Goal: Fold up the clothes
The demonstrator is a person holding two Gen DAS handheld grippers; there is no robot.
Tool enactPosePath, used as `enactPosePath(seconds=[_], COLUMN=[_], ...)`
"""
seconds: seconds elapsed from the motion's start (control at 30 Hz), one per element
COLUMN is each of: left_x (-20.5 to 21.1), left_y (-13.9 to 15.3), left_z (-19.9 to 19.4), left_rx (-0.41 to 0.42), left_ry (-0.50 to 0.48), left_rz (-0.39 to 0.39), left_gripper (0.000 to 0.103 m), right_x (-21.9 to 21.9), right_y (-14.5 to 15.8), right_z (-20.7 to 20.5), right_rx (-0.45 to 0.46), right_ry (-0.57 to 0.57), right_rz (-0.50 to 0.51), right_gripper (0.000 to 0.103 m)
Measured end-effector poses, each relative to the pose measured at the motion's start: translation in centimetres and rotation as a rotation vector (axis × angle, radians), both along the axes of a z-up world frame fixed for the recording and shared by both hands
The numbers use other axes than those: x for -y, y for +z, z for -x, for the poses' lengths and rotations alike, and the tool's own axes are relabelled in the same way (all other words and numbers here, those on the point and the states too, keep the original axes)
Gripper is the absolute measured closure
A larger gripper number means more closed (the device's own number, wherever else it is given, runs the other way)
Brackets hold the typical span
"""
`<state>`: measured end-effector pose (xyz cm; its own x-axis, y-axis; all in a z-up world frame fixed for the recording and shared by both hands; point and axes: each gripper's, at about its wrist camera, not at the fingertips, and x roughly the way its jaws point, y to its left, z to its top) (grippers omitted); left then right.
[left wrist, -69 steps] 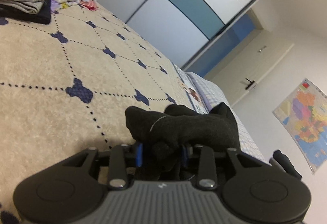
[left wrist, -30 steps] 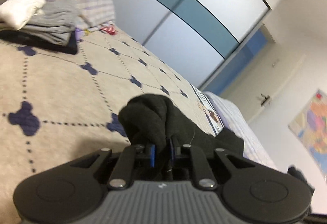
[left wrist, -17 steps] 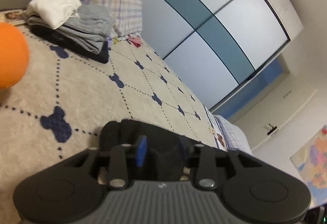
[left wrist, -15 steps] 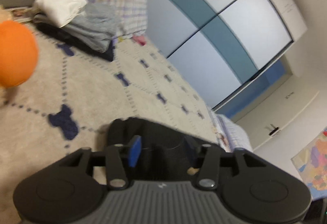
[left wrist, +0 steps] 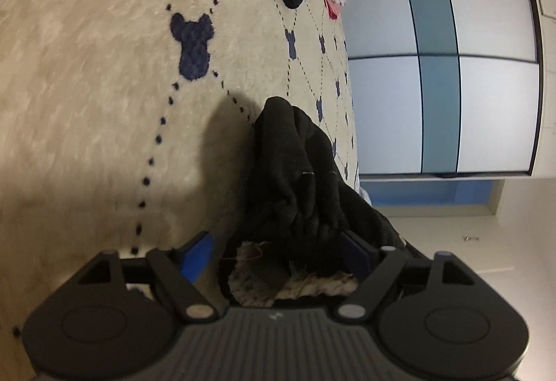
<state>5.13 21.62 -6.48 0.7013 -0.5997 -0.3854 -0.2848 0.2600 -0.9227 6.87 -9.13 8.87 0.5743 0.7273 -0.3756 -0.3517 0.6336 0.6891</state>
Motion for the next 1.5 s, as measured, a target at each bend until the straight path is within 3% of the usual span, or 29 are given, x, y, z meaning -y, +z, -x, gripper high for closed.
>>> enactPosePath(seconds=[0.13, 0.27, 0.37, 0.53, 0.6, 0.7, 0.77, 0.8, 0.87, 0.93, 1.07, 1.23, 1.37, 1.5], left_x=[0.5, 1.5, 2.8, 4.3, 4.5, 4.2, 3.9, 3.7, 3.3, 2.8, 1.3, -0.7, -2.4, -2.9], left_y=[-0.7, -2.3, -3.0, -3.5, -3.2, -2.1, -1.7, -1.4, -1.0, -0.2, 3.1, 7.0, 8.0, 8.4], left_z=[0.7, 1.3, 1.6, 1.4, 1.2, 0.7, 0.5, 0.4, 0.1, -0.1, -1.0, -2.5, -4.9, -6.8], left_rx=[-0.007, 0.007, 0.026, 0.085, 0.121, 0.156, 0.161, 0.157, 0.149, 0.156, 0.239, 0.307, 0.31, 0.318], left_ry=[0.045, 0.082, 0.109, 0.157, 0.173, 0.194, 0.205, 0.209, 0.216, 0.229, 0.259, 0.213, 0.133, 0.073], left_rz=[0.114, 0.347, 0.478, 0.622, 0.636, 0.556, 0.51, 0.481, 0.422, 0.346, 0.123, -0.093, -0.207, -0.393], left_gripper=[0.007, 0.005, 0.004, 0.005, 0.01, 0.025, 0.05, 0.055, 0.076, 0.087, 0.091, 0.091, 0.091, 0.091], right_x=[-0.1, 0.0, 0.0, -0.2, -0.2, -0.1, 0.1, 0.1, 0.1, 0.0, -1.1, -3.9, -5.9, -7.6], right_y=[1.2, 2.5, 3.3, 3.7, 3.1, 2.4, 1.9, 1.6, 1.1, 0.5, -1.2, -3.2, -4.3, -5.8], right_z=[-0.8, -1.4, -1.9, -1.8, -1.5, -0.4, 0.3, 0.5, 0.9, 1.3, 1.6, 0.6, -1.3, -3.3], right_rx=[0.024, 0.048, 0.059, 0.073, 0.068, 0.06, 0.054, 0.05, 0.042, 0.033, 0.006, -0.012, -0.03, -0.061], right_ry=[-0.008, -0.02, -0.021, -0.004, 0.013, 0.038, 0.051, 0.055, 0.064, 0.071, 0.097, 0.136, 0.159, 0.176], right_rz=[0.003, -0.007, -0.017, -0.005, 0.009, 0.041, 0.054, 0.057, 0.068, 0.079, 0.122, 0.15, 0.112, 0.088], right_gripper=[0.077, 0.077, 0.077, 0.077, 0.077, 0.077, 0.077, 0.077, 0.077, 0.077, 0.077, 0.077, 0.076, 0.076])
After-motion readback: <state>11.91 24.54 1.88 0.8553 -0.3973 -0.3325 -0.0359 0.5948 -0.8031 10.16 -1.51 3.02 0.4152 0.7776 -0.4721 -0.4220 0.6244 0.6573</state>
